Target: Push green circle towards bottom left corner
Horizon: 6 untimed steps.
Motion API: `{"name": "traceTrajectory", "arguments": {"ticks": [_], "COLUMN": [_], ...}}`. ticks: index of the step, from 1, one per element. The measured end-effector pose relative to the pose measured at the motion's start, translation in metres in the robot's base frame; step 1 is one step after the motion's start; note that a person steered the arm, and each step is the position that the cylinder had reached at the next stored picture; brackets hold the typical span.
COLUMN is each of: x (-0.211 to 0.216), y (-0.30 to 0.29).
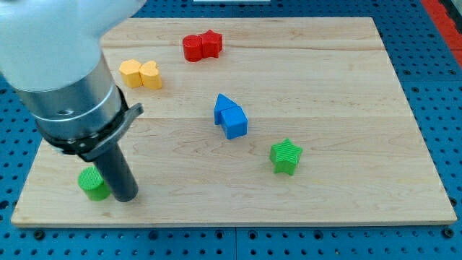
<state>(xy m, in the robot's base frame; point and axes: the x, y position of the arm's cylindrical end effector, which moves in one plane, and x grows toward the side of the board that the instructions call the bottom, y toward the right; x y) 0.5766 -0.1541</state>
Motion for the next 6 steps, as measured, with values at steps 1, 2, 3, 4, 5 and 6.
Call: {"name": "traceTrajectory", "arguments": {"ticks": [1,2,3,4,5,6], "x": [0.0,0.0,0.0,0.0,0.001,0.007], "y": [-0.023,-0.034,-0.047,-0.06,-0.061,-0.05]}}
